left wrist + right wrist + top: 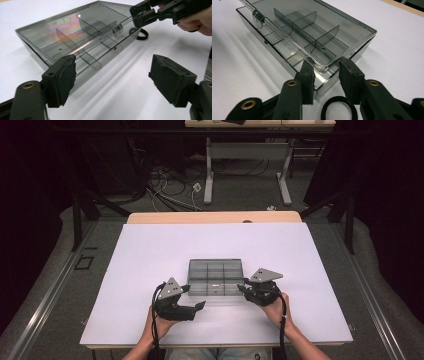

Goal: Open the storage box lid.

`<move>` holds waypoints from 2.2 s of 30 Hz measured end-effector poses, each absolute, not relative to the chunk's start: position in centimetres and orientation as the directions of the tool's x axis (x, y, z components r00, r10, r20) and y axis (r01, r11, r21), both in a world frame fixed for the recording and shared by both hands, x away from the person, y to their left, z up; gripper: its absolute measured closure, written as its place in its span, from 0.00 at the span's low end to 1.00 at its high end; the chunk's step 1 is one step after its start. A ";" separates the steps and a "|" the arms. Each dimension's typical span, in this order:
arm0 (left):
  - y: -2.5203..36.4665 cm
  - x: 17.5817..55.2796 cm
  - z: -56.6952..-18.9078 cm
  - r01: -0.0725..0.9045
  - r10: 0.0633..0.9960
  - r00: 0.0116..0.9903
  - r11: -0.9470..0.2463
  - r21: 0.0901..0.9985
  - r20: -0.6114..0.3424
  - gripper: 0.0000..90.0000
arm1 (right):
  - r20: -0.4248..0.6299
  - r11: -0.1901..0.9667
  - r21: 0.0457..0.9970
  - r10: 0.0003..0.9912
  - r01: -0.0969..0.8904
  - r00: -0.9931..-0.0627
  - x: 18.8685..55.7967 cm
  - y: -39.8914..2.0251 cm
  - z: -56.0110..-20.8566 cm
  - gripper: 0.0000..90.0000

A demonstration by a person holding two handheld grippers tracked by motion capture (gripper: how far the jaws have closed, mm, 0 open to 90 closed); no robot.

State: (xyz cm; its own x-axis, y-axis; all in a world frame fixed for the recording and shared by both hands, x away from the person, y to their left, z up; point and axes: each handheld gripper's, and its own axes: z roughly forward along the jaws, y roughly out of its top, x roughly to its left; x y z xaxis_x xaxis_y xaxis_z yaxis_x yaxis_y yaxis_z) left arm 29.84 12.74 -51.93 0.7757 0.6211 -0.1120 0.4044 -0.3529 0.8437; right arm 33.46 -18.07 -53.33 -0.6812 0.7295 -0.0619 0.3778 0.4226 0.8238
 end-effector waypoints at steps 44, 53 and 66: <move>13.2 32.5 -52.6 0.374 0.718 0.695 -0.406 0.834 0.038 0.38 | -0.058 0.372 0.859 0.752 0.350 -0.656 33.4 -18.2 -52.8 0.80; 12.8 32.5 -52.8 0.353 0.741 0.669 -0.396 0.848 0.068 0.51 | -0.058 0.374 0.858 0.751 0.351 -0.658 33.4 -18.2 -52.8 0.79; 12.8 32.1 -53.1 0.298 0.776 0.621 -0.364 0.883 0.111 0.61 | -0.077 0.390 0.853 0.750 0.346 -0.657 33.5 -18.4 -52.8 0.76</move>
